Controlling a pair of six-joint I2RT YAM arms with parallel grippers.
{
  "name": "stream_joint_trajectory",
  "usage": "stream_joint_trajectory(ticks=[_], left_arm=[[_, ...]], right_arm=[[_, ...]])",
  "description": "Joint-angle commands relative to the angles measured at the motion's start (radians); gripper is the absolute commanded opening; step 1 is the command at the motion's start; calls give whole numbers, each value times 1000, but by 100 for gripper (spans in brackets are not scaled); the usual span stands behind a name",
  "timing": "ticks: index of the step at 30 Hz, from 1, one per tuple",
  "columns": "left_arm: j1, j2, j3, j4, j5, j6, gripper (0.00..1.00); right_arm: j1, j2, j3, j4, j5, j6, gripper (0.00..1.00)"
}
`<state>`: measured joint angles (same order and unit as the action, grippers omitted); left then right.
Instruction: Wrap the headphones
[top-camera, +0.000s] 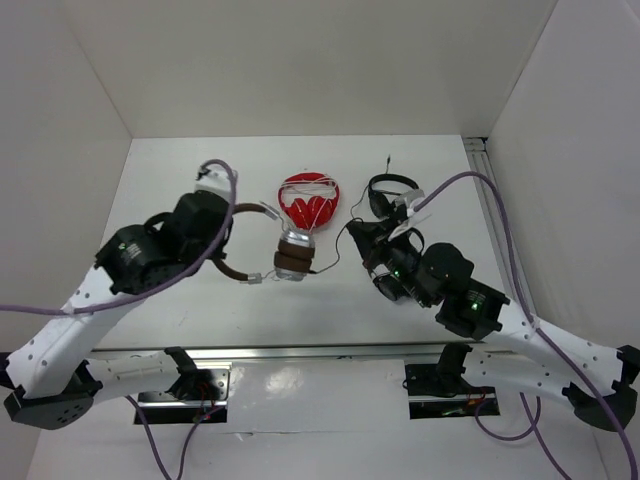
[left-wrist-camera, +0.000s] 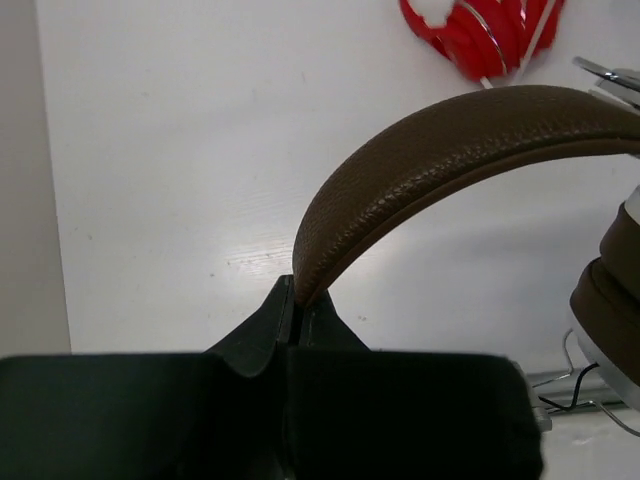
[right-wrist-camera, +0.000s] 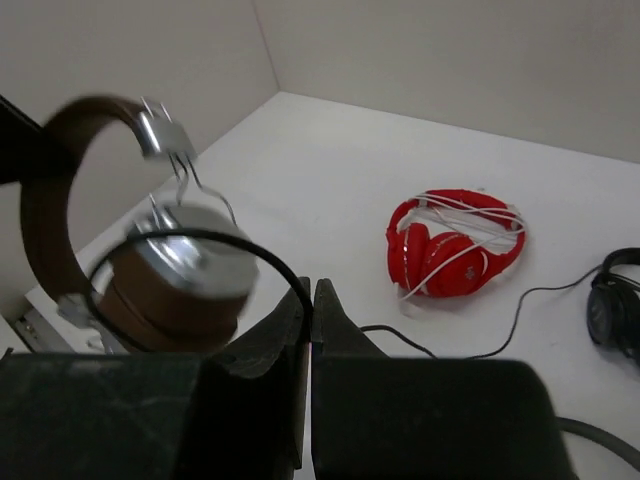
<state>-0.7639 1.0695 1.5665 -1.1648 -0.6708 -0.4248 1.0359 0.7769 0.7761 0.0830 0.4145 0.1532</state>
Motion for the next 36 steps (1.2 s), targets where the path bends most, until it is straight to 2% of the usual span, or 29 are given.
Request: stream_joint_trajectory(ticks=[1, 6, 10, 13, 19, 28, 36], left_arm=[[-58, -45, -80, 237, 115, 168, 0], [-158, -22, -160, 246, 60, 196, 0], [-322, -3, -195, 267, 186, 264, 0], [-383, 38, -195, 267, 211, 274, 0], [-414, 99, -186, 267, 261, 293, 0], [-414, 132, -166, 249, 188, 284, 0], [-414, 132, -157, 258, 197, 305, 0]], right_arm=[[13, 39, 142, -228, 57, -50, 0], [13, 68, 255, -402, 27, -80, 0], [13, 90, 307, -454, -22, -112, 0], [23, 127, 328, -500, -80, -112, 0], [64, 147, 316, -497, -123, -121, 0], [73, 147, 252, -488, -187, -80, 0], [73, 176, 241, -506, -217, -80, 0]])
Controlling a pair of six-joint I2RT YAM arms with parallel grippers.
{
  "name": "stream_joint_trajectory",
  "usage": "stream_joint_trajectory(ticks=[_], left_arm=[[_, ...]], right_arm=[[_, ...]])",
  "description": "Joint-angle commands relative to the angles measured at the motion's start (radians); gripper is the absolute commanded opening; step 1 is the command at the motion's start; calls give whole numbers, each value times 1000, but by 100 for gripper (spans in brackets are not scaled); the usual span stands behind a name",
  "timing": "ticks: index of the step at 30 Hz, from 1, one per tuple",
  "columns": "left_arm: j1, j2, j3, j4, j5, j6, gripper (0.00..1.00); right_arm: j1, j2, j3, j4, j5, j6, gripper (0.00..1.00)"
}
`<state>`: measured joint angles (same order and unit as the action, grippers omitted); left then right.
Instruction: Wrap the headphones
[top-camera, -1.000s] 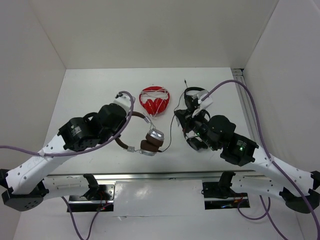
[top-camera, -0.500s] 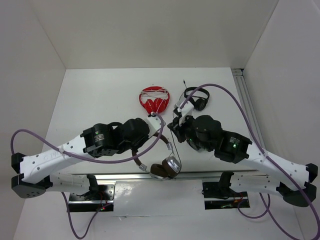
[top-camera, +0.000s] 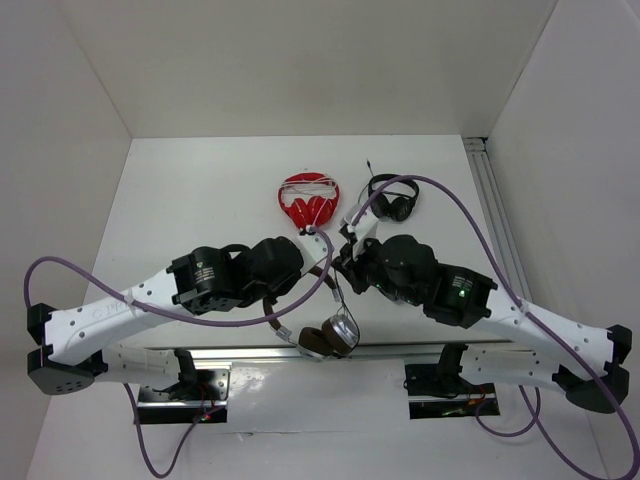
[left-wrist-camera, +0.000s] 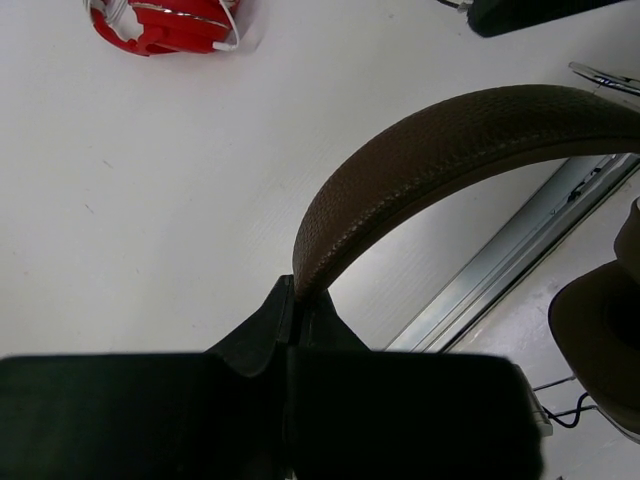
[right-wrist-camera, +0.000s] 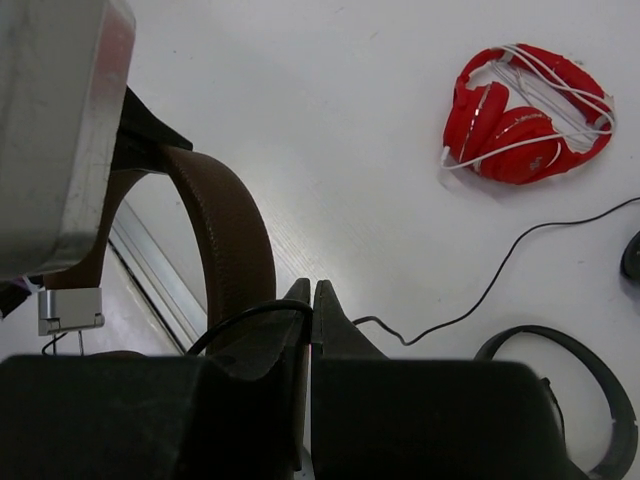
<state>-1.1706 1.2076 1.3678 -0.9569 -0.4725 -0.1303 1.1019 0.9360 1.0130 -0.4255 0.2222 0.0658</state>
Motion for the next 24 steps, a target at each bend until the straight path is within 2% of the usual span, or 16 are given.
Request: stream_joint_trajectory(ticks=[1, 6, 14, 24], left_arm=[[-8, -6, 42, 50, -2, 11, 0], [-17, 13, 51, 50, -12, 20, 0], [-17, -31, 60, 60, 31, 30, 0], [-17, -151, 25, 158, 132, 51, 0]], right_arm=[[16, 38, 15, -10, -24, 8, 0], [27, 86, 35, -48, 11, -1, 0], [79, 122, 25, -58, 158, 8, 0], [79, 133, -2, -15, 103, 8, 0]])
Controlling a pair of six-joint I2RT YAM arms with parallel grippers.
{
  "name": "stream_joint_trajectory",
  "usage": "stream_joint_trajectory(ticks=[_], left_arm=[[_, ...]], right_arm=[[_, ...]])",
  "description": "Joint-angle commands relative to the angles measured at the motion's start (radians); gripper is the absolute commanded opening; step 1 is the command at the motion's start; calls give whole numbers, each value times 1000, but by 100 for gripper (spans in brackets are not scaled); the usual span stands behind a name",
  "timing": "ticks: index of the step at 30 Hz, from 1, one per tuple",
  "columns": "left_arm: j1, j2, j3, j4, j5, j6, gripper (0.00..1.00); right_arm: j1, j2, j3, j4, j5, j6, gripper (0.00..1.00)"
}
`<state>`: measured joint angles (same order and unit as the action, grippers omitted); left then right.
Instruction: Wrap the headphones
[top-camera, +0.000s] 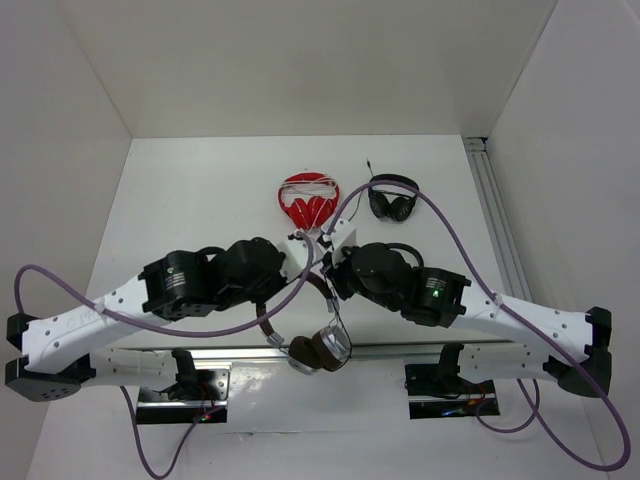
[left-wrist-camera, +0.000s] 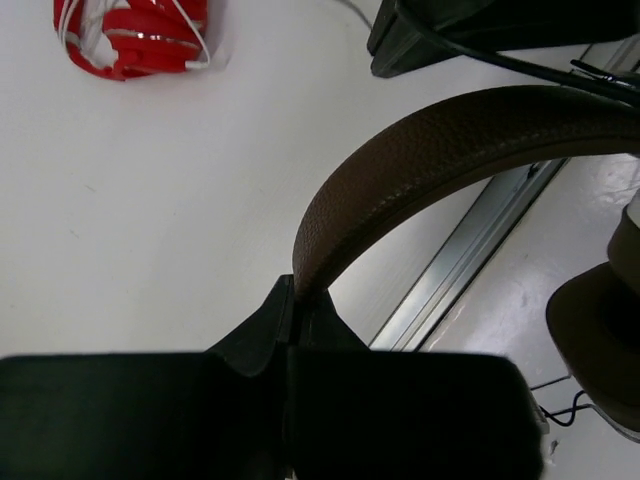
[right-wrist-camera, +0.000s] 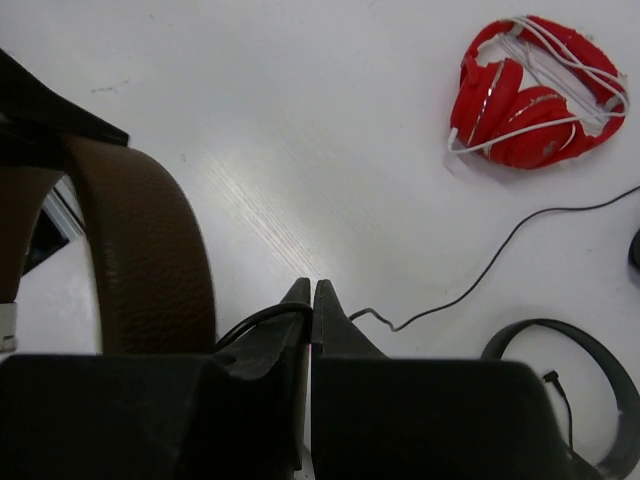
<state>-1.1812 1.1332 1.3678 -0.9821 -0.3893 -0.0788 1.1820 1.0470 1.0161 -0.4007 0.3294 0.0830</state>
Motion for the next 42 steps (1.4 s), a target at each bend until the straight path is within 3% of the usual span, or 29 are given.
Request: stream_joint_trajectory(ticks=[1, 9, 19, 23, 28, 31, 32, 37, 42], left_arm=[[-6, -88, 25, 183, 61, -1, 0], [-6, -108, 25, 194, 50, -1, 0], [-6, -140, 13, 226, -124, -62, 0], [-6, -182, 13, 257, -170, -128, 0], [-6, -237, 24, 267, -221, -251, 0], [-6, -275, 13, 276, -221, -283, 0], [-6, -276, 4, 276, -221, -298, 0], [-6, -332, -18, 287, -210, -326, 0], [-6, -342, 27, 278, -209, -363, 0]], right_arm=[[-1, 13, -5, -40, -16, -9, 0], [-19, 4, 4, -40, -78, -19, 0], [-50, -15, -45, -4, -35, -9, 0], [-81, -24, -97, 62, -35, 27, 7], [-140, -48, -191, 303, -113, 63, 10], [-183, -73, -287, 501, -242, 41, 32], [-194, -73, -304, 541, -271, 31, 34], [-265, 88, -349, 784, -406, 31, 47], [-332, 244, -349, 953, -454, 61, 47]])
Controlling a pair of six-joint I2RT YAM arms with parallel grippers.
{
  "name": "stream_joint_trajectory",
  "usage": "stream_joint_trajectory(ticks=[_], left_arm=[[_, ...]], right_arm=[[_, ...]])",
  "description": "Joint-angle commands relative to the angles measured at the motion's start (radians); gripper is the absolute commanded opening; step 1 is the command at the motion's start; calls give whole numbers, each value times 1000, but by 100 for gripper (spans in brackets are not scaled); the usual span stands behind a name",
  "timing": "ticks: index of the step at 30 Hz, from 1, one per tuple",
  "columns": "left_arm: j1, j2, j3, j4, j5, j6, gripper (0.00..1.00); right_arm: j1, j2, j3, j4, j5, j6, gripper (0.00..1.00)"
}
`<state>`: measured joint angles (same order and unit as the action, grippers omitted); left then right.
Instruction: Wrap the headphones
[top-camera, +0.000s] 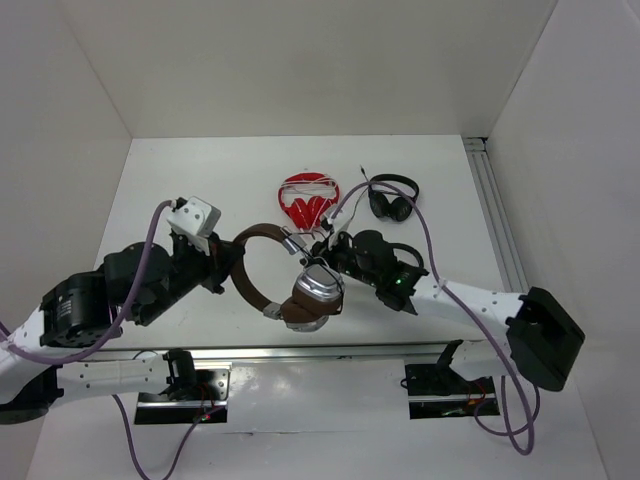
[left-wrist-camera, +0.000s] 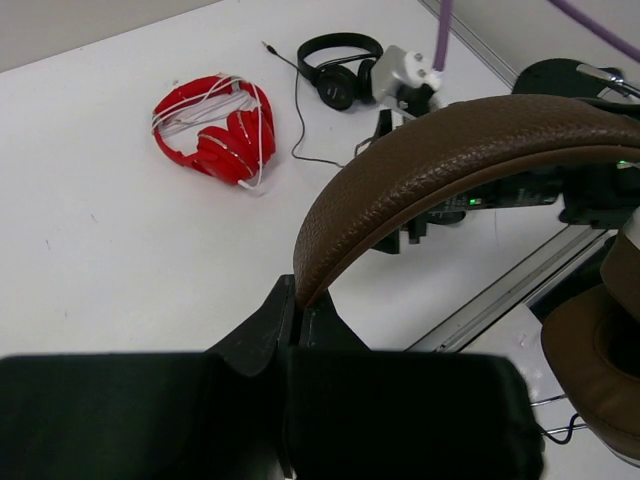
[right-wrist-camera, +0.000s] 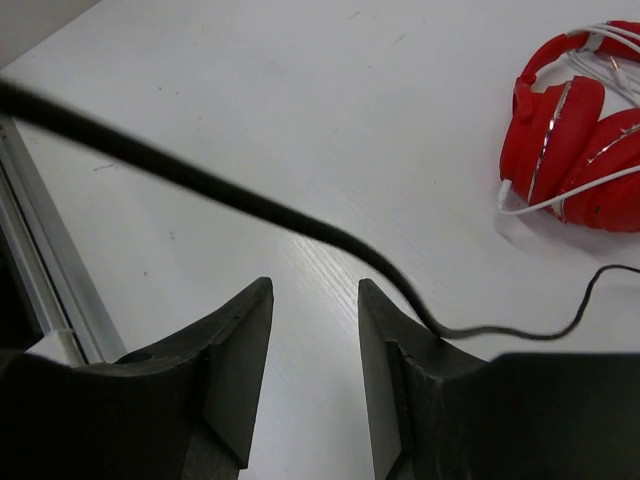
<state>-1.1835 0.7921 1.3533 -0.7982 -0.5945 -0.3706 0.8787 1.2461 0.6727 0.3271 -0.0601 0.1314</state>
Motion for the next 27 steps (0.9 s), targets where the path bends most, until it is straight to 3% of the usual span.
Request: stream_joint_trajectory(ticks=[1, 7, 11, 14, 17, 22, 27], left_arm=[[-4, -1, 52, 94, -33, -83, 0], [-4, -1, 130, 47, -117, -160, 0], [-4, 9, 196, -31, -195, -237, 0], [-4, 18, 224, -90, -237, -298, 0], [-4, 27, 248, -133, -248, -349, 0], [-4, 16, 268, -153, -261, -383, 0], [-4, 16, 299, -171, -261, -383, 0]], right_arm=[[-40, 88, -5, 248, -82, 36, 47], [-104, 202, -27, 377, -190, 94, 46], [-80, 141, -90, 406, -228, 94, 52], [-14, 40, -99, 269, -48, 31, 68], [49, -59, -108, 123, 80, 1, 68], [153, -238, -194, 33, 222, -9, 69], [177, -327, -223, 7, 302, -47, 80]])
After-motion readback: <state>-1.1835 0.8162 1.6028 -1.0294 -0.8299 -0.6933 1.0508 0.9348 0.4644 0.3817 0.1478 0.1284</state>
